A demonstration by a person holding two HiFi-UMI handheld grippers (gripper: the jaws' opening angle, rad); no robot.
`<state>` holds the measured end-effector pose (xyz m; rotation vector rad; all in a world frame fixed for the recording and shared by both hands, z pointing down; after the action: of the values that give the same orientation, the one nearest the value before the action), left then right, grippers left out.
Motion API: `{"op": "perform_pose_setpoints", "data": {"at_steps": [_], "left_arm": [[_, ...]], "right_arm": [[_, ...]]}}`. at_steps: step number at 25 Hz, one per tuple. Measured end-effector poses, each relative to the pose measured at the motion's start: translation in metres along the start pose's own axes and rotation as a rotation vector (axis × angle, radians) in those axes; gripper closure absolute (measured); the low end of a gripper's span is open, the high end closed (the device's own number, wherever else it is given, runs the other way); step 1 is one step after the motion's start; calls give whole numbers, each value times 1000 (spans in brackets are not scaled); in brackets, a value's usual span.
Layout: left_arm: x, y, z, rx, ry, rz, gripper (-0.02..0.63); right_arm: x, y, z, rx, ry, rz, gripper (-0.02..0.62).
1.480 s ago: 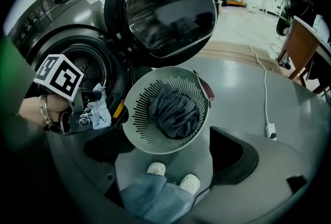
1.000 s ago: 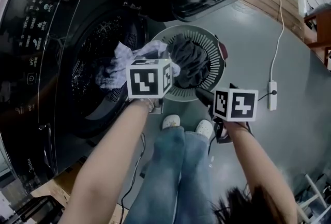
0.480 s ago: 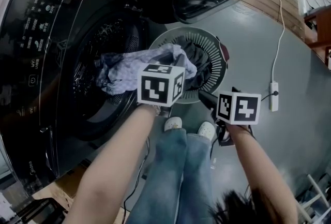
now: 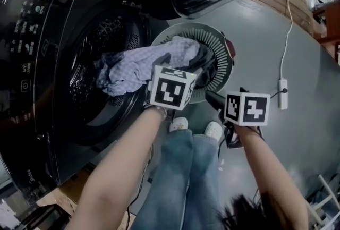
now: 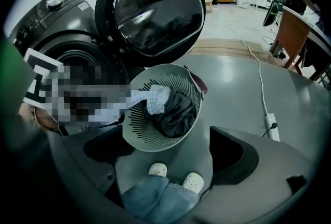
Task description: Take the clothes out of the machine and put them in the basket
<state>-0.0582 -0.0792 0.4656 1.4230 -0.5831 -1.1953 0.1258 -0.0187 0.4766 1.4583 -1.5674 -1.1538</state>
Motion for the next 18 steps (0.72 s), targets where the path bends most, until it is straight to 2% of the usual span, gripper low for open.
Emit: {"op": "perform_pose_setpoints", "data": {"at_steps": [5,10,15,18], "left_arm": [[-14,4,16,53,15,30,206],[-31,6,41,149,64,55,206],[-47,6,68,225,57,85,186],[-56,7,87,308,56,115,181]], "right_arm": [[-2,8,0,0,1,10,69],[-2,19,4,2,3,21,69],[-2,33,10,5,3,38,69],[2,40,17,9,2,40,69]]}}
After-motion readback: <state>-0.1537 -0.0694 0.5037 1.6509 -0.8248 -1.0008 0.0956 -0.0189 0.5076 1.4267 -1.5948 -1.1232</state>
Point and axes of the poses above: the fingertips, and each gripper's own axes: y forward along the fingers, z to its left, x out of its top, the point moved 9 cm from there along -y, backward along the fingers, and after that the axes turned 13 degrees about z, right-handed, at the moved point
